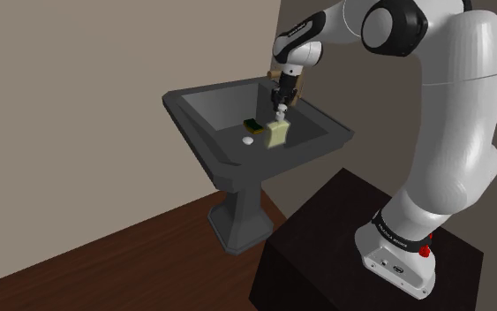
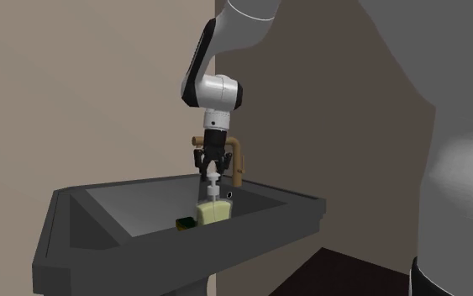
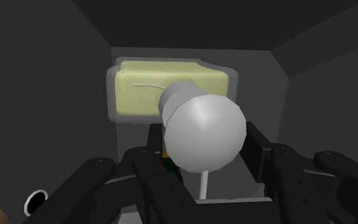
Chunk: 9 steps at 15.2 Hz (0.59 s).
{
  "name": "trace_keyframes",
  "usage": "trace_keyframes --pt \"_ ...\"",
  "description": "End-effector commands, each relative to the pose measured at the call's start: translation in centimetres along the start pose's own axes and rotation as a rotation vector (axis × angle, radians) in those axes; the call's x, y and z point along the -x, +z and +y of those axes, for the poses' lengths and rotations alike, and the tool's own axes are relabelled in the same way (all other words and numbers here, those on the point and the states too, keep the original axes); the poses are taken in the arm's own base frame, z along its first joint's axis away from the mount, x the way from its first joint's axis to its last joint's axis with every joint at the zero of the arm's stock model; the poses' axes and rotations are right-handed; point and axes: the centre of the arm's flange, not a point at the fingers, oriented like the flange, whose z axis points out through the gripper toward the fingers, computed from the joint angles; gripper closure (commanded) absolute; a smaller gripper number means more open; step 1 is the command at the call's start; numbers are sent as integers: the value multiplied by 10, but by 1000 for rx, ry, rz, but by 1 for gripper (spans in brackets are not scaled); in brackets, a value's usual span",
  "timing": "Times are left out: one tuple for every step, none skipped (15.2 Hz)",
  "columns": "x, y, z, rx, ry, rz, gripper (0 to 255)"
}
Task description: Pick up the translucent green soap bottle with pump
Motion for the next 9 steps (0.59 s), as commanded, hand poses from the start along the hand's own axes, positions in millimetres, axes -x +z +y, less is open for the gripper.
trace_keyframes --pt "-2 -11 -2 0 0 0 255" --pt "-1 -16 -3 0 0 0 255" --pt "-1 -21 -3 0 0 0 255" --pt "-1 -27 -4 0 0 0 255" --pt "-1 -32 -5 0 0 0 255" --pt "-1 -37 -6 0 0 0 255" --pt "-1 -42 -6 0 0 0 255" --pt "-1 -43 -6 0 0 0 255" --pt "-1 -43 -6 0 0 0 255"
